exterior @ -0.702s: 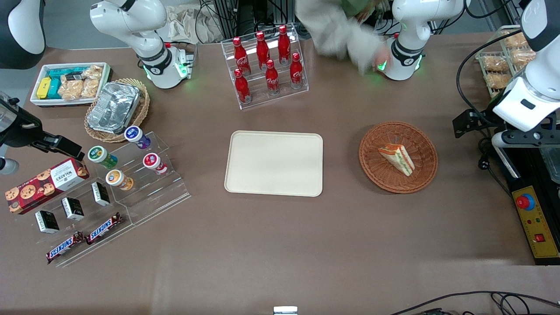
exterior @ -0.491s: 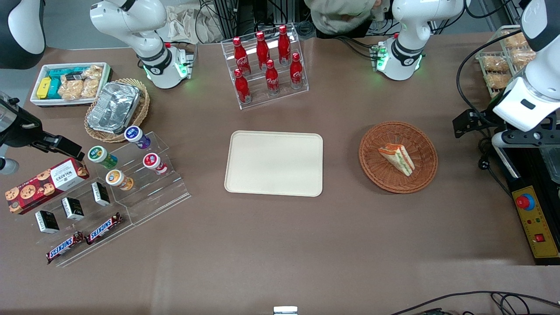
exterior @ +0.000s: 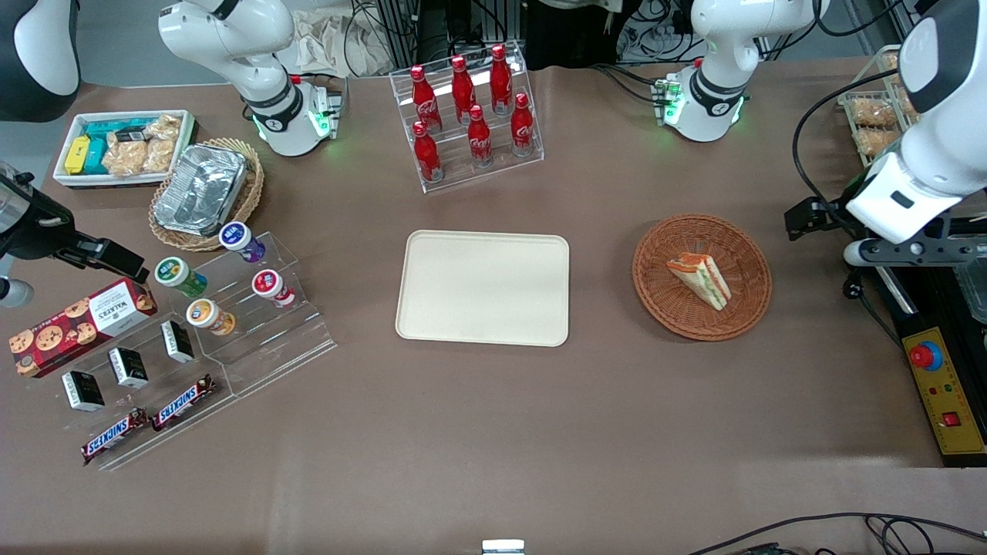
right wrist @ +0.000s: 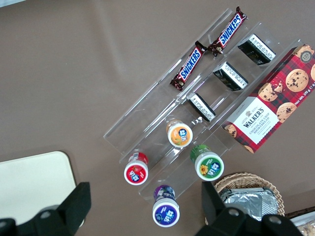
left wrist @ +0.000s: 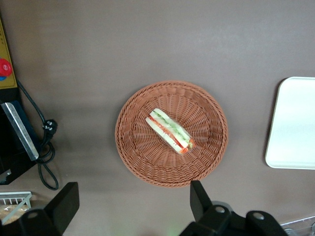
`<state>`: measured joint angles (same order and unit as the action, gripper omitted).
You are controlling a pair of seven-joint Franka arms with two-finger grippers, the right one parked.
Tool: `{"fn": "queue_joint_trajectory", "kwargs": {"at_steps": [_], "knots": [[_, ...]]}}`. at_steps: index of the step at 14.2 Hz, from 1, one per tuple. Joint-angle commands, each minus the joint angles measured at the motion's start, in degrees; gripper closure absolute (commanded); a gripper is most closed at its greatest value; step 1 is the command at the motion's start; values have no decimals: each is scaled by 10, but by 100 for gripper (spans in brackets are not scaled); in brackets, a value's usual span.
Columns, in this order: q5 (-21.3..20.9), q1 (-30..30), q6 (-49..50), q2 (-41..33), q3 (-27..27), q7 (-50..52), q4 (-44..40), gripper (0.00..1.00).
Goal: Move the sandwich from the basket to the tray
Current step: 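Move the left gripper over the wrapped sandwich in the wicker basket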
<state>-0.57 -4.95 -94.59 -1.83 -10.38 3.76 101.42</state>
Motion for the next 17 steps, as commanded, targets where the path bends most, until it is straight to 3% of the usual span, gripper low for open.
{"fn": "queue_joint_trajectory", "kwargs": {"at_steps": [1, 5, 8, 12, 17], "knots": [[4, -5, -86, -80, -3, 10, 128, 0], [9, -3, -204, -130, -4, 61, 261, 0], [43, 5, -235, -119, -7, 132, 282, 0], [44, 30, -309, -93, -9, 264, 322, 0], [46, 41, -308, -55, -10, 325, 322, 0]]}}
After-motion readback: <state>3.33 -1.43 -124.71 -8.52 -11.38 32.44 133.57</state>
